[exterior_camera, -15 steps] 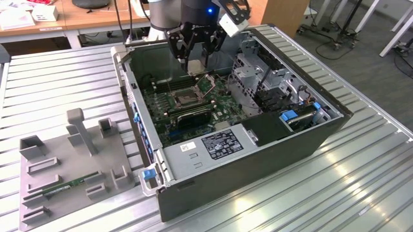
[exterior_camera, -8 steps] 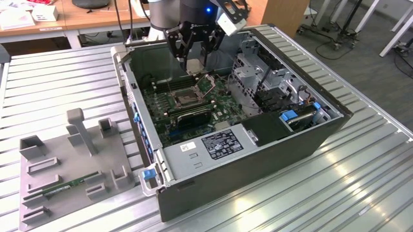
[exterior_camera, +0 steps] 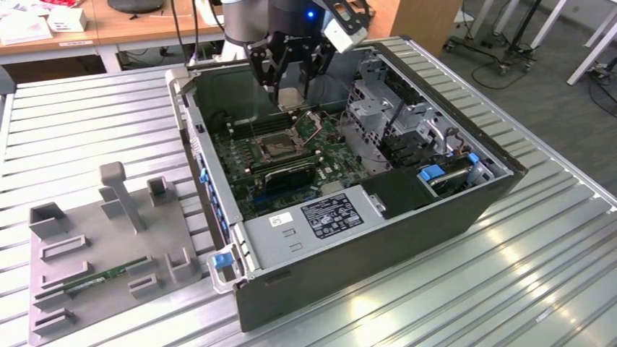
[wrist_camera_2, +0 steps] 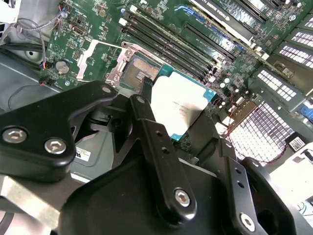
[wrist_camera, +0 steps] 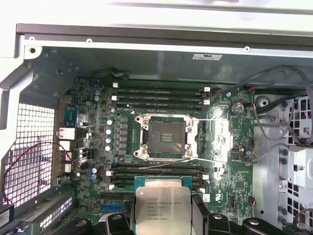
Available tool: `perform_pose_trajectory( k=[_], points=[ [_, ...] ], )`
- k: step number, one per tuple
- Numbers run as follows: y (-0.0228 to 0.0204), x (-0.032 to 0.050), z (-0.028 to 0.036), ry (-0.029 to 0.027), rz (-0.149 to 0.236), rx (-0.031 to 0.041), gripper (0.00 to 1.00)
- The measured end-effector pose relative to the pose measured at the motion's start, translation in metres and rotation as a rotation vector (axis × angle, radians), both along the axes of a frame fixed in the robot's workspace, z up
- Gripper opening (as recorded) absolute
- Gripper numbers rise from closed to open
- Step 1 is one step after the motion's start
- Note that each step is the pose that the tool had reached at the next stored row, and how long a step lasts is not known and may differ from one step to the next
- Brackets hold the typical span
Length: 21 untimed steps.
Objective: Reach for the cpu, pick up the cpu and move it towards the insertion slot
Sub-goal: 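Pick up the cpu and move it towards the insertion slot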
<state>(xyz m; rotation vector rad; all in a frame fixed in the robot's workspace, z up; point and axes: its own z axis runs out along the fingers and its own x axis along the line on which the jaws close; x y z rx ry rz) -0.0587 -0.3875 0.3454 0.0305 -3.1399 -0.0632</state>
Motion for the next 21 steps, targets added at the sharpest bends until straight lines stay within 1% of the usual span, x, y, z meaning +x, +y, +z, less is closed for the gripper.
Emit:
perform_pose_trajectory(
  k=[4, 8, 10, 14, 21],
  points=[
    [0.0018, 0.0000, -0.0006, 0.0000, 0.000, 0.0001, 0.54],
    [0.0046, 0.0009, -0.0018, 0.0000, 0.000, 0.0000, 0.54],
    [0.0071, 0.0019, -0.0025, 0.0000, 0.000, 0.0000, 0.54],
    [0.0139, 0.0046, -0.0042, 0.0000, 0.000, 0.0001, 0.54],
    [0.0231, 0.0081, -0.0101, 0.0000, -0.011, 0.0000, 0.54]
  ],
)
